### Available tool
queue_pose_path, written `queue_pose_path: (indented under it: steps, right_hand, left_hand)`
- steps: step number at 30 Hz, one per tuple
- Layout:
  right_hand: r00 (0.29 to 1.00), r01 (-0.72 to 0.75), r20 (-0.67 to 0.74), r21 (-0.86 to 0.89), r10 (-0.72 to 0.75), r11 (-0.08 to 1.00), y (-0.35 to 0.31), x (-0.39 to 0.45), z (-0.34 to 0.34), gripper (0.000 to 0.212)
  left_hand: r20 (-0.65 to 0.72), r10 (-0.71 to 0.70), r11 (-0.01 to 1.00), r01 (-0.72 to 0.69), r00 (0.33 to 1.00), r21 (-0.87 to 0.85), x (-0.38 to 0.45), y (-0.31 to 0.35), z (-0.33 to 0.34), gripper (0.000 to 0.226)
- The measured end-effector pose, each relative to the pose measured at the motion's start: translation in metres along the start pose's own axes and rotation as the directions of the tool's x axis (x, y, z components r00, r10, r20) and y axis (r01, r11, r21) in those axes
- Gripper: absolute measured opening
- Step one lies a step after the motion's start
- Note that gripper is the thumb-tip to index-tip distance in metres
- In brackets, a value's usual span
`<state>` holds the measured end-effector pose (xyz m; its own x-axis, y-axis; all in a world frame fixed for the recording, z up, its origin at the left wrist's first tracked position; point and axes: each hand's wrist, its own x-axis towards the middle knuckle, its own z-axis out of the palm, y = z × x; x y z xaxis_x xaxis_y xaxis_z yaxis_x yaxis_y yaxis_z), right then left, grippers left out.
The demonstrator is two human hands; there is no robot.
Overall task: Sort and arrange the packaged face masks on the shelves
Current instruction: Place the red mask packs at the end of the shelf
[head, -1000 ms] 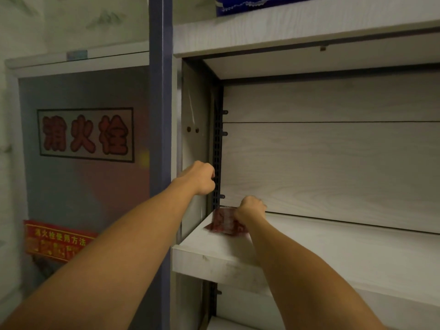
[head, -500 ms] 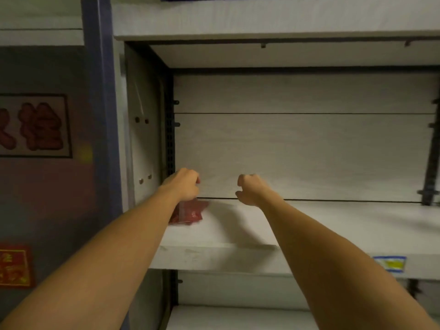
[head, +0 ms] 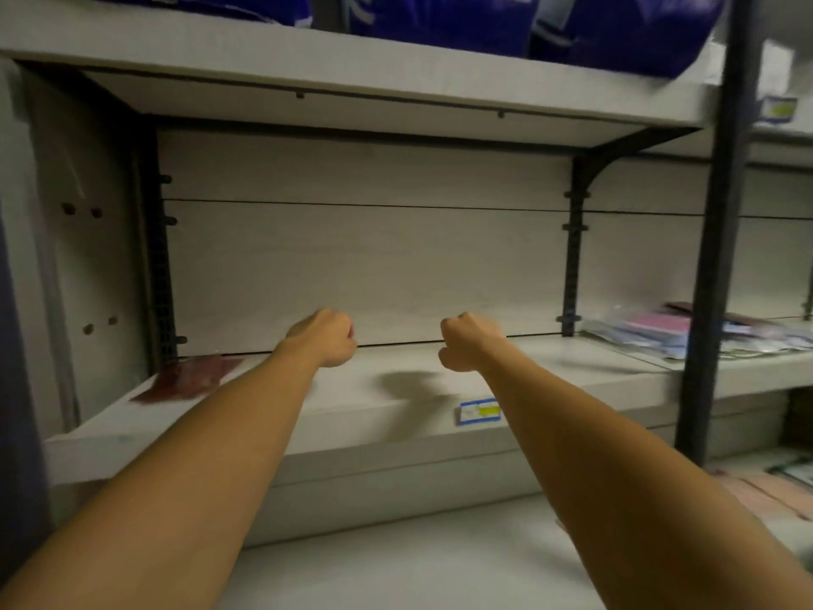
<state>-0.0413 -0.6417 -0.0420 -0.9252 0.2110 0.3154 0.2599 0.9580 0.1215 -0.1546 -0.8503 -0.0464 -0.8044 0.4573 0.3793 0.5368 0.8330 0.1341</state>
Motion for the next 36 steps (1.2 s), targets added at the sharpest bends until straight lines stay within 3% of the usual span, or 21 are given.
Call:
queue_pose_path:
  steps: [13, 19, 30, 36]
  right_hand:
    - [0.989, -0.145, 0.030, 0.021, 0.144, 0.989, 0.196, -0.141, -0.002, 0.013]
    - [0.970, -0.243, 0.031, 0.027, 0.242, 0.970, 0.277, -0.186, 0.006, 0.024]
    - [0.927, -0.368, 0.052, -0.050, 0.371, 0.928, 0.407, -0.221, 0.025, 0.018]
    - [0.906, -0.410, 0.067, -0.112, 0.418, 0.905, 0.473, -0.214, 0.034, 0.019]
  left_hand:
    - [0.004, 0.134, 0.990, -0.134, 0.991, 0.034, -0.049, 0.228, 0.034, 0.029]
    - [0.006, 0.224, 0.974, -0.224, 0.975, 0.043, -0.056, 0.317, 0.045, 0.027]
    - [0.003, 0.439, 0.895, -0.437, 0.898, -0.093, -0.042, 0.472, 0.076, 0.011]
    - [0.023, 0.480, 0.873, -0.474, 0.877, -0.118, -0.016, 0.545, 0.092, 0.019]
